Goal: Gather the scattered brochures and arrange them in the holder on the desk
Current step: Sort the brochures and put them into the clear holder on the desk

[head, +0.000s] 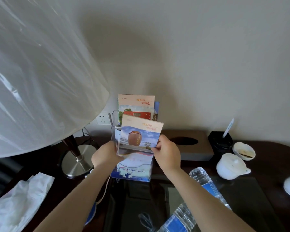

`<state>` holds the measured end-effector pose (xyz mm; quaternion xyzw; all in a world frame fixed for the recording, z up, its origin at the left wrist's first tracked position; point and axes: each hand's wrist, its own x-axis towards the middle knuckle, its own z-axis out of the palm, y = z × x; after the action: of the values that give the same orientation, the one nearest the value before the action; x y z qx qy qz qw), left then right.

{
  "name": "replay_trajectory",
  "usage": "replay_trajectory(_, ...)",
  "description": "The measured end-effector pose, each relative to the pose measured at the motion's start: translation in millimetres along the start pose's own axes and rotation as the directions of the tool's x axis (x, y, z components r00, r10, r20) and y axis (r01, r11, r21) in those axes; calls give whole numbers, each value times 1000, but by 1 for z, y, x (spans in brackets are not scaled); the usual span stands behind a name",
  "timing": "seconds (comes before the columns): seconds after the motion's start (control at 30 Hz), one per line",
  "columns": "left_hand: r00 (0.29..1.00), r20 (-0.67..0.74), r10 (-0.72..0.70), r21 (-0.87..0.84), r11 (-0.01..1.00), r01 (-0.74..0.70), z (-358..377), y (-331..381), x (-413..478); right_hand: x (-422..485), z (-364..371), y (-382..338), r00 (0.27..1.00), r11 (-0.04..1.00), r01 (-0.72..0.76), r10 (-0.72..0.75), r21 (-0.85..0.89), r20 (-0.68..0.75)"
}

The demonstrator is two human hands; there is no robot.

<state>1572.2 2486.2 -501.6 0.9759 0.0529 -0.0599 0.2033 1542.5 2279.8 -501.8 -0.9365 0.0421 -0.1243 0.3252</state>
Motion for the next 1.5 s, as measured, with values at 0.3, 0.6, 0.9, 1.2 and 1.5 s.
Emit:
replay_trajectory(0.3,936,-348,52,-363,913,-186,-27,1,1,3,-1,-10,998,999,-44,45,27,-34)
replay_trajectory(0.6,962,-272,-7,-363,927,-95,-24,-1,-3,-5,-1,-17,995,991,-68,76,113,-70)
replay_trajectory(0.9,995,-101,-17,-196,981,-3,-12,-10,-9,-8,-8,-25,978,992,-50,72,-116,194)
replay_trajectory(1.2,880,466,89,-59,996,-70,-16,6,-84,-72,-118,5,752,817,189,237,-545,615)
replay_trajectory(1.5,927,247,283,-58,959,-277,-135,167,-213,-105,-283,-49,940,846,123,69,-519,334)
